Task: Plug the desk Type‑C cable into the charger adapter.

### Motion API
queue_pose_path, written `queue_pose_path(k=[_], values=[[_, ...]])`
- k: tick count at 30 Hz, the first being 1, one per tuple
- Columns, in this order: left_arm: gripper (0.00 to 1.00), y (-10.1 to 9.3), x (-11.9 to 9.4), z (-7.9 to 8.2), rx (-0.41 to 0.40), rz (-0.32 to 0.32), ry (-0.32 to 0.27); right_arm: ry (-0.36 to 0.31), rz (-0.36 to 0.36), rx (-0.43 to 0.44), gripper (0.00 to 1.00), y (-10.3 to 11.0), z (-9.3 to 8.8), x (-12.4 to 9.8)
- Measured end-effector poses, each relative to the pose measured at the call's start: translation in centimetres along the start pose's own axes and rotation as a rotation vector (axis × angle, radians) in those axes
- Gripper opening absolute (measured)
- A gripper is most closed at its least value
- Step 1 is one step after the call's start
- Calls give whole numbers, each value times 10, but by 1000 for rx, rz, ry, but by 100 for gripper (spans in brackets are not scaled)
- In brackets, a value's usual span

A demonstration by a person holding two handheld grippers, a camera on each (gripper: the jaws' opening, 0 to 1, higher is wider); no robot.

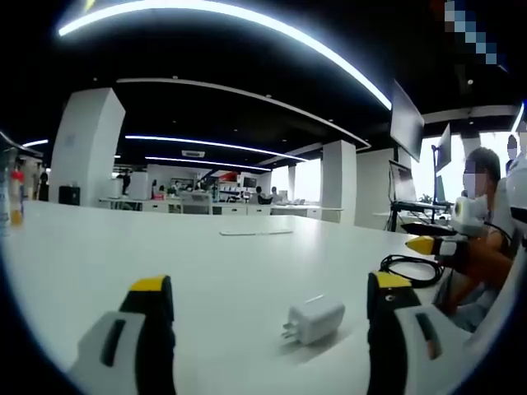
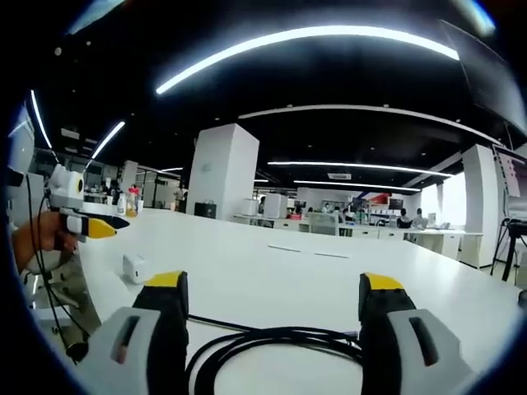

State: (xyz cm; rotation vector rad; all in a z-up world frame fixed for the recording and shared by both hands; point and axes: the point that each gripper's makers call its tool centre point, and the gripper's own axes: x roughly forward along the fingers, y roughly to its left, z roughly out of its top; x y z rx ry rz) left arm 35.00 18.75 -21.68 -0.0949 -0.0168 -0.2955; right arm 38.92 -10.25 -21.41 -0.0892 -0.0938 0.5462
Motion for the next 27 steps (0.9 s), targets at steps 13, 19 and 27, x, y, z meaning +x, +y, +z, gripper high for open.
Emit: queue_pose_path(k=[13, 19, 27], values=[[98, -2, 1, 2, 5, -3, -3, 3, -10, 14, 100, -3, 0, 1], [98, -2, 1, 2, 6, -3, -5, 8, -23, 20, 100, -6, -2, -1], [100, -3, 1, 3, 5, -4, -8, 14, -21, 15, 100, -5, -2, -1]])
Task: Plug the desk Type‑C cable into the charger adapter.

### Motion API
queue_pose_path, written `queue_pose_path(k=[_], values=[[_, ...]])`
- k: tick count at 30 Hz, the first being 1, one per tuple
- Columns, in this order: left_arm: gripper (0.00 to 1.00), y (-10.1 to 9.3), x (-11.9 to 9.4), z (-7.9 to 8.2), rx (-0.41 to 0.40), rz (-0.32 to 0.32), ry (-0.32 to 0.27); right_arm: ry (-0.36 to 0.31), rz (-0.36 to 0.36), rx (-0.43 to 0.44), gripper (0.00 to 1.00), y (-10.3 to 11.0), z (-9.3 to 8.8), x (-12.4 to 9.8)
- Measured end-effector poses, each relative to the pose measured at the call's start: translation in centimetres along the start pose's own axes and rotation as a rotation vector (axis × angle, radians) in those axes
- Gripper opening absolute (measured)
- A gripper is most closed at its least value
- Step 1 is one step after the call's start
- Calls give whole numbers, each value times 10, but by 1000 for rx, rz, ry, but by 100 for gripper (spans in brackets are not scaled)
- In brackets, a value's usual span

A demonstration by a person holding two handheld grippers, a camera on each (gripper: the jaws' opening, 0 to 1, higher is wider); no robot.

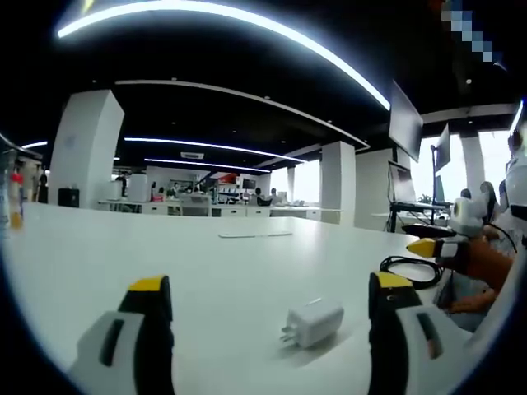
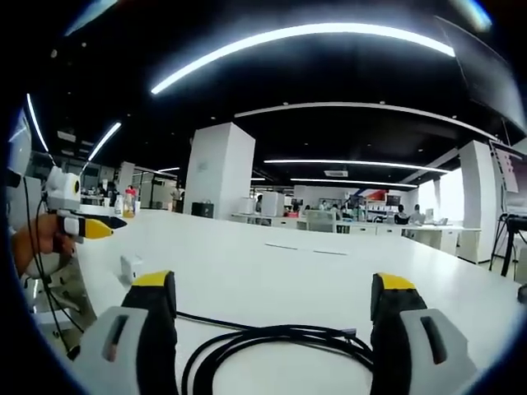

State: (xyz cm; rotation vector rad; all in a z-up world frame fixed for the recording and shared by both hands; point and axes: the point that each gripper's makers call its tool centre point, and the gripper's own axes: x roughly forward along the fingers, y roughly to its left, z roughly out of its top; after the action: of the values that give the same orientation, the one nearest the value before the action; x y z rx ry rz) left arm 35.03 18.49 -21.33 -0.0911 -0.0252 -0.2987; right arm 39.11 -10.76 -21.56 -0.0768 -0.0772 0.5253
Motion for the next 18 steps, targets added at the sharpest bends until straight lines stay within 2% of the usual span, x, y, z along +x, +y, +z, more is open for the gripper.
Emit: queue_pose_path(k=[10, 18], values=[[100, 2, -2, 2, -2, 9, -13, 2, -2, 7, 100, -1, 0, 0], [100, 1, -1, -1, 5, -3, 1, 22, -10, -8, 100, -4, -4, -2]])
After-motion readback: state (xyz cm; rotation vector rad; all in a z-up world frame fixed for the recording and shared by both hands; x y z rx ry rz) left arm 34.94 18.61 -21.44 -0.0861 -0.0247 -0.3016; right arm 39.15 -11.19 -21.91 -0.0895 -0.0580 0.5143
